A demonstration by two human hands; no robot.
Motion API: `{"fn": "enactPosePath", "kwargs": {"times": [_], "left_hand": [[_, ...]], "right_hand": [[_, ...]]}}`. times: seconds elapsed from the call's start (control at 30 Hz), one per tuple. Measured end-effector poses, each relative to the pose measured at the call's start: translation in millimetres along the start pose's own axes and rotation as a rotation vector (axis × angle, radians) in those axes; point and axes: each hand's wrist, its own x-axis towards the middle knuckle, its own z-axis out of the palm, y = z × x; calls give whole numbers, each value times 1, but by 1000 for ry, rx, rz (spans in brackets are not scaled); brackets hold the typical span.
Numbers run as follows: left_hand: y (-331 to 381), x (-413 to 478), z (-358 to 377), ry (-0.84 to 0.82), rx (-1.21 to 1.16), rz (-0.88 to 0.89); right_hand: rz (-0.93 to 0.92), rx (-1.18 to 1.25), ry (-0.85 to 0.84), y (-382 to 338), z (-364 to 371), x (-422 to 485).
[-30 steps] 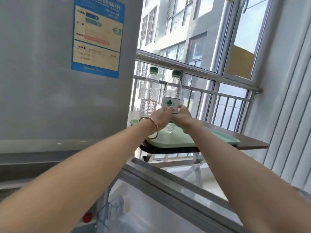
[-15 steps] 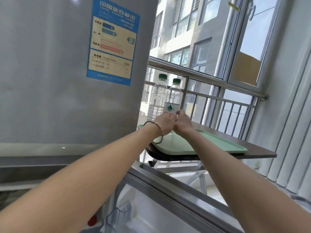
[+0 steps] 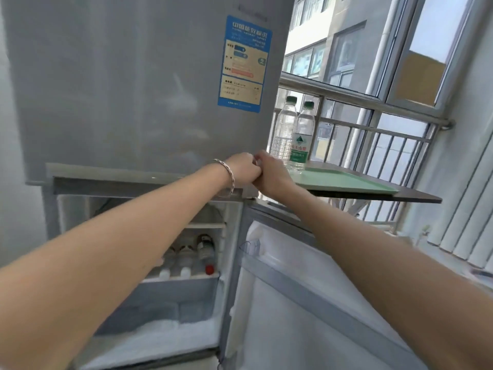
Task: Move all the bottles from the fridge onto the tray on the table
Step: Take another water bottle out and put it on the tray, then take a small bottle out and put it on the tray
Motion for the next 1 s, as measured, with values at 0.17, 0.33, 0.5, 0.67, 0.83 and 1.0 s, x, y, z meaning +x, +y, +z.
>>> {"fn": "enactPosePath", "kwargs": {"times": [0.17, 0.33, 0.5, 0.67, 0.83, 1.0], "left_hand": [[-61, -36, 0, -97, 137, -98], [-128, -52, 23, -195, 290, -246], [-196, -61, 59, -197, 327, -396], [-252, -60, 84, -172, 332, -496], [-285, -47, 99, -159, 374, -547], [-315, -38, 114, -181, 412, -612]], "right_hand": [[8, 79, -219, -29, 64, -22], [-39, 74, -454, -41, 144, -26], [-74, 4, -703, -40, 232, -25], [-134, -29, -851, -37, 302, -13], [-141, -42, -894, -36, 355, 1], [-142, -17, -921, -36, 388, 2]]}}
